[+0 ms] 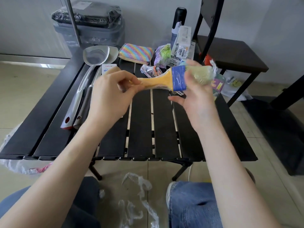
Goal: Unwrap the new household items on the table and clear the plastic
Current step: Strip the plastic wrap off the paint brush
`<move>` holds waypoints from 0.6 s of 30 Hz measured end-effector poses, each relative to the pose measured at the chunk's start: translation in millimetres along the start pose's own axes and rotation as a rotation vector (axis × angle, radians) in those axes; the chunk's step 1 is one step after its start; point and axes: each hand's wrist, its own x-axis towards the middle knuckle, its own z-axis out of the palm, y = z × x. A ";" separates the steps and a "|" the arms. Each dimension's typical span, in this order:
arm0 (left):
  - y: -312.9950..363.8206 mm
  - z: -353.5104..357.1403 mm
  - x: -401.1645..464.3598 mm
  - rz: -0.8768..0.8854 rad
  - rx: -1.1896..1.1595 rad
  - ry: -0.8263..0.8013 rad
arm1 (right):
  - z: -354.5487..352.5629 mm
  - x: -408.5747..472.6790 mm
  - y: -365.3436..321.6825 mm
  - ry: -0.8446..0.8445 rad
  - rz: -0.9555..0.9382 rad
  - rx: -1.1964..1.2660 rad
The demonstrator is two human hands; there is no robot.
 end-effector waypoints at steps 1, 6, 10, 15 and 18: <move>-2.0 -3.0 1.4 0.028 0.026 0.020 | -4.2 0.5 -4.2 -0.013 0.022 0.017; -9.2 -0.5 0.7 0.129 0.112 0.075 | -18.5 1.8 -15.9 -0.201 0.066 -0.407; -12.4 3.9 -0.9 0.227 0.164 0.059 | -10.3 -4.3 -6.7 -0.398 0.188 -0.766; -10.6 4.4 -1.9 0.301 0.091 0.005 | -11.7 -1.8 -3.6 -0.289 0.093 -0.828; -14.4 5.8 -2.2 0.304 0.118 -0.010 | -11.5 0.1 -3.5 -0.210 0.048 -0.779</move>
